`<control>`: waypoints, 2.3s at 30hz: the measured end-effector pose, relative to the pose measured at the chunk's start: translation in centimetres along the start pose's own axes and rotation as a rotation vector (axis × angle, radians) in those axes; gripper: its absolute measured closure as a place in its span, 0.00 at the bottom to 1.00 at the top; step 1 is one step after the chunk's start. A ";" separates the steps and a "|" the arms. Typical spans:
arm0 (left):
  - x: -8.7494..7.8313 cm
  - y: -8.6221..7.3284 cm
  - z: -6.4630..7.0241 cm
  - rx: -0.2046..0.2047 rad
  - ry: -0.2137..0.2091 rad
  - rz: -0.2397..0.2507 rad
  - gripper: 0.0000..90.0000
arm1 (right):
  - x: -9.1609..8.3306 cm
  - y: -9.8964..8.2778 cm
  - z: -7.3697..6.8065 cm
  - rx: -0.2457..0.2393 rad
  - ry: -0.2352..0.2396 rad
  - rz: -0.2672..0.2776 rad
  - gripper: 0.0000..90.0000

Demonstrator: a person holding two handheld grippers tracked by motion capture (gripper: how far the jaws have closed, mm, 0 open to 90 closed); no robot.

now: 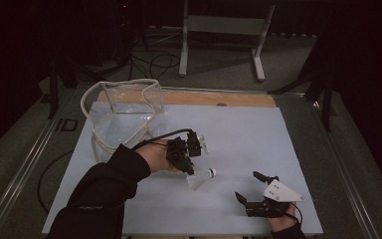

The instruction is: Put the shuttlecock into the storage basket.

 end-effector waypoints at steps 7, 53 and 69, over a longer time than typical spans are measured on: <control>-1.4 0.0 -0.2 -0.001 0.023 0.016 1.00 | 0.0 0.0 0.0 -0.002 0.002 0.000 0.10; -12.1 -3.6 -3.6 -0.162 0.216 0.163 1.00 | 0.1 -0.1 -0.1 0.001 0.013 -0.009 0.10; -15.2 -6.4 -4.3 -0.227 0.299 0.204 1.00 | 0.2 -0.2 -0.2 0.004 0.014 -0.011 0.10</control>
Point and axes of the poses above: each handheld gripper's, and its own axes: x roughly forward along the jaws, y roughly out of its top, z roughly to its right, the point moved 9 cm from there along x, roughly forward along the jaws, and after that the axes turned 7 degrees about x, right-handed, at the moved point
